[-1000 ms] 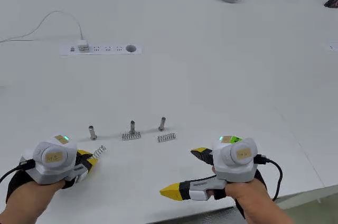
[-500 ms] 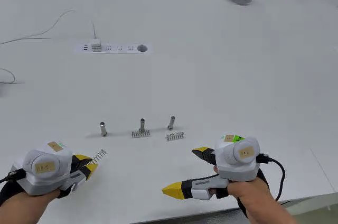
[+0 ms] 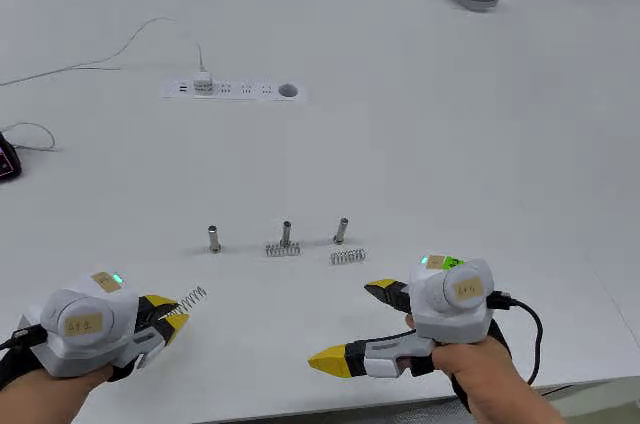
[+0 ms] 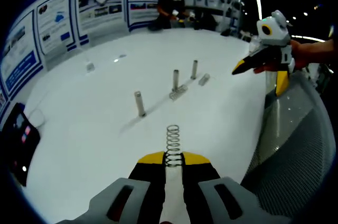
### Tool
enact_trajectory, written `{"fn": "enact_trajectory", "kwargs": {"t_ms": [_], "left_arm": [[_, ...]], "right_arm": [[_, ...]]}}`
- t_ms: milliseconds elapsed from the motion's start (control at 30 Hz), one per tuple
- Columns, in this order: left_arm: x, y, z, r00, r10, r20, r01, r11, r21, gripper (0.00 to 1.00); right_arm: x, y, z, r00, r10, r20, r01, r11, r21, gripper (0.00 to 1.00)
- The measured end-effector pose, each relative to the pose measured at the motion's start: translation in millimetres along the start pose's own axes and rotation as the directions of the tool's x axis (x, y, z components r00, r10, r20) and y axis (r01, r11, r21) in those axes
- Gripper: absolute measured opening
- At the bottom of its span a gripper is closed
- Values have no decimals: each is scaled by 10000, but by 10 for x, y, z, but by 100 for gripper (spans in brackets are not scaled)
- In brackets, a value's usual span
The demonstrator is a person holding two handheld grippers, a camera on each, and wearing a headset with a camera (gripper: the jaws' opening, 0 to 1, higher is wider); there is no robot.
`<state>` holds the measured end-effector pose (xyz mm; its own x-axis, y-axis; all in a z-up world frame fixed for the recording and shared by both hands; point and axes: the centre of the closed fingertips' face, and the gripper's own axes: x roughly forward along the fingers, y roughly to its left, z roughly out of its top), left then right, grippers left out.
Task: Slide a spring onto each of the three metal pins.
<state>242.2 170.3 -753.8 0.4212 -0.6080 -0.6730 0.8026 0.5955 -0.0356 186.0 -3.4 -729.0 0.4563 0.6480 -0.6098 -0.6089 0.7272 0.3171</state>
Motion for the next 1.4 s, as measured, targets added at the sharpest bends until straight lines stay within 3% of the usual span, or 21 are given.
{"fn": "enact_trajectory", "kwargs": {"t_ms": [233,600,1000,1400], "left_arm": [[-25,-81,76,9998,-168,111,166,9996,225,11],[-19,-253,240,9979,-580,271,559,9957,734,11],[50,-643,437,9890,-1416,418,1345,9808,1409,11],[45,-992,759,9722,-2204,787,2005,9580,2051,11]], "right_arm": [[49,42,67,9997,188,172,-188,9998,9,88],[139,158,269,9942,763,752,-781,9967,208,75],[194,287,415,9816,1447,1245,-1533,9862,629,58],[202,386,487,9648,1994,1712,-2215,9676,1212,42]]}}
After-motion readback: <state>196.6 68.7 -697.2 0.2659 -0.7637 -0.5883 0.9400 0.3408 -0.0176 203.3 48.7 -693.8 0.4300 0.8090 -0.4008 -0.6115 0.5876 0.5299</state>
